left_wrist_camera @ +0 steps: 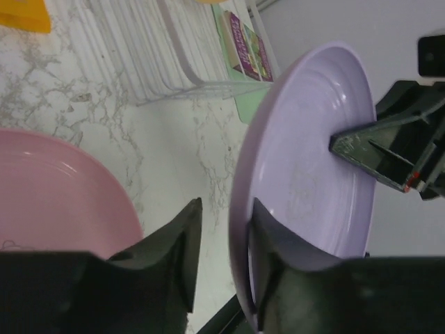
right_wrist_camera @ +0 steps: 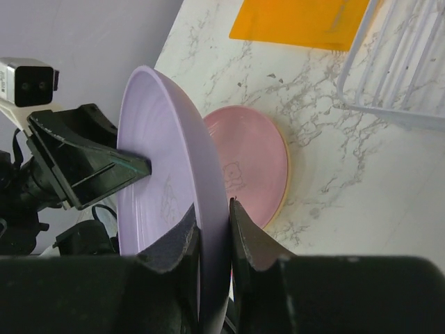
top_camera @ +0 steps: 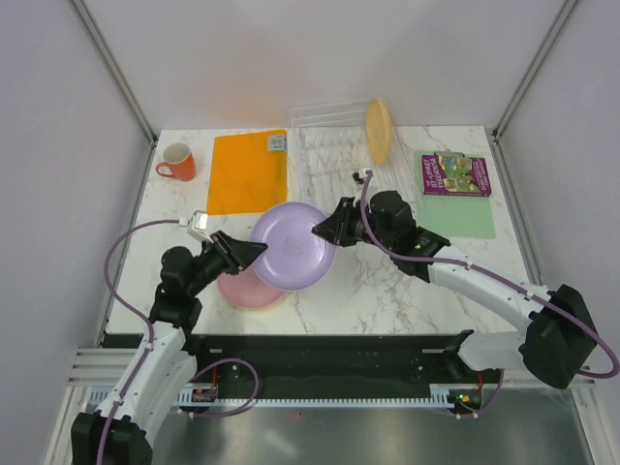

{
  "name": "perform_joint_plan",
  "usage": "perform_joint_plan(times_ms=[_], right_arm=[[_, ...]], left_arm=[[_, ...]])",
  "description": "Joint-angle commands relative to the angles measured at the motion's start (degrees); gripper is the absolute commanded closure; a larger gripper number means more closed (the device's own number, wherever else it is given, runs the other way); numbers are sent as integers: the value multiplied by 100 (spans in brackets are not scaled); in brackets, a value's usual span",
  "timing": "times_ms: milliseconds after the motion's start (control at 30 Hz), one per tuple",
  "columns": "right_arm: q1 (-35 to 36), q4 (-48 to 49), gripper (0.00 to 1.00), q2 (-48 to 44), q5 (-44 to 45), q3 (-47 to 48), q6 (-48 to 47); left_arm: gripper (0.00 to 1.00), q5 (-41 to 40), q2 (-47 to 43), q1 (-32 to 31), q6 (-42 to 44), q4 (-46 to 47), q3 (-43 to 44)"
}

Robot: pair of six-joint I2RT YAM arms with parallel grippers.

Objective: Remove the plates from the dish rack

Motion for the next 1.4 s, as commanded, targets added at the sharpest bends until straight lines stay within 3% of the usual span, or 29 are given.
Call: perform_joint_plan(times_ms=[0,33,67,100,167,267,367,500,833,1200,1300,1333,1367], right_arm=[[32,847,100,9,-472,-55,427],[32,760,100,-17,-403,-29,322],[32,672,96,-35,-324,-2,243],[32,357,73,-96,-70,111,146],[24,-83,51,-262,308,305,-319],[-20,-1085,31,-508,1563,779,-1064],[-82,-1833,23,-658,2804,1280,-1741],[-327,-2203,21,-791,3394,1632,-2254],[-715,-2282,21,-1054,3369,1290,-2245],[-820,-2256,21,-1002,3193,1026,-2157],[-838,-2247,21,-984,3184,1009,-2175],[-847,-2247,21,-967,3175,1009,-2175],[-855,-2247,21,-958,3184,1018,-2192]], left_arm=[[84,295,-114,1,-137,649,-160],[98,208,-123,1,-119,518,-90],[98,155,-123,1,3,317,-37],[98,68,-158,1,56,-77,16],[98,-371,-245,1,336,-702,288],[98,-1223,-517,1,688,-1906,701],[98,-1874,-755,1,847,-2655,1000],[98,-2350,-870,1,778,-2981,1106],[98,-3869,-431,1,303,-4141,1097],[98,-3959,-255,1,57,-3852,562],[82,-3836,-272,1,30,-3720,465],[58,-3783,-272,1,39,-3702,456],[48,-3757,-263,1,39,-3685,456]])
